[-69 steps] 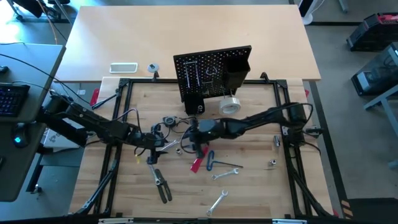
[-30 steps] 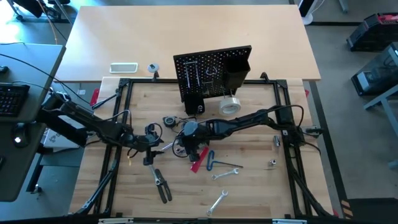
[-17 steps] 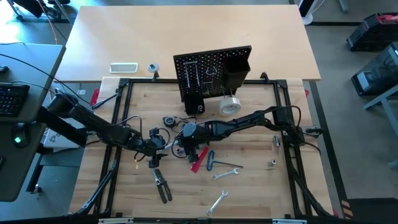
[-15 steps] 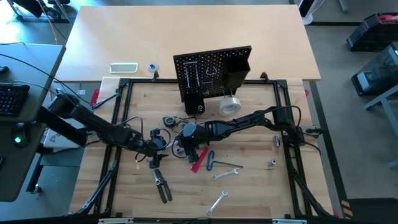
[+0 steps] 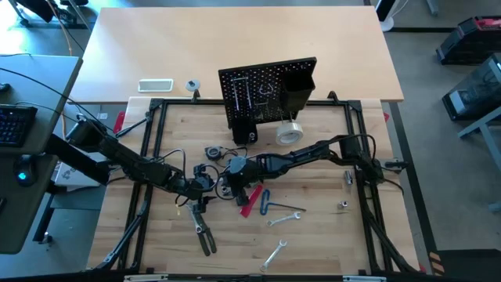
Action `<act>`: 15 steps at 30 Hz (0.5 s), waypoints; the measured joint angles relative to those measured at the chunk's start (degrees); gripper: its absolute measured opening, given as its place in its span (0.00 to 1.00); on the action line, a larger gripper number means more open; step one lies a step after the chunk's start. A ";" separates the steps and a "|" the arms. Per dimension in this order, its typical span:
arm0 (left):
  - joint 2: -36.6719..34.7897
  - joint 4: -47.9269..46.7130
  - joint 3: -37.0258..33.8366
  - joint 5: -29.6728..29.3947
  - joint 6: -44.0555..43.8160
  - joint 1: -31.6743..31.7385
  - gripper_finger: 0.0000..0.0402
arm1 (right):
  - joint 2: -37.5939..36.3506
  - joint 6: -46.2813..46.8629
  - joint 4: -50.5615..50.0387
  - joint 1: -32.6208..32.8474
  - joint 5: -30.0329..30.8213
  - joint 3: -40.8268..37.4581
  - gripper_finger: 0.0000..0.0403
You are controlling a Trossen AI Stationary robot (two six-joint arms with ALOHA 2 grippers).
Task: Hang tools onto peg board
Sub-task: Put the bottom left socket into the bottom black bin on the peg board
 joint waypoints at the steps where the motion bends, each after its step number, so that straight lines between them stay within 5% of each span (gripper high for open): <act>1: 0.09 0.20 0.00 -0.09 0.00 0.00 0.58 | 0.00 -0.04 0.22 0.00 0.51 0.00 0.44; 15: 0.23 1.43 0.00 -1.22 0.68 0.00 0.58 | 0.07 0.27 0.81 0.00 -0.69 0.00 0.44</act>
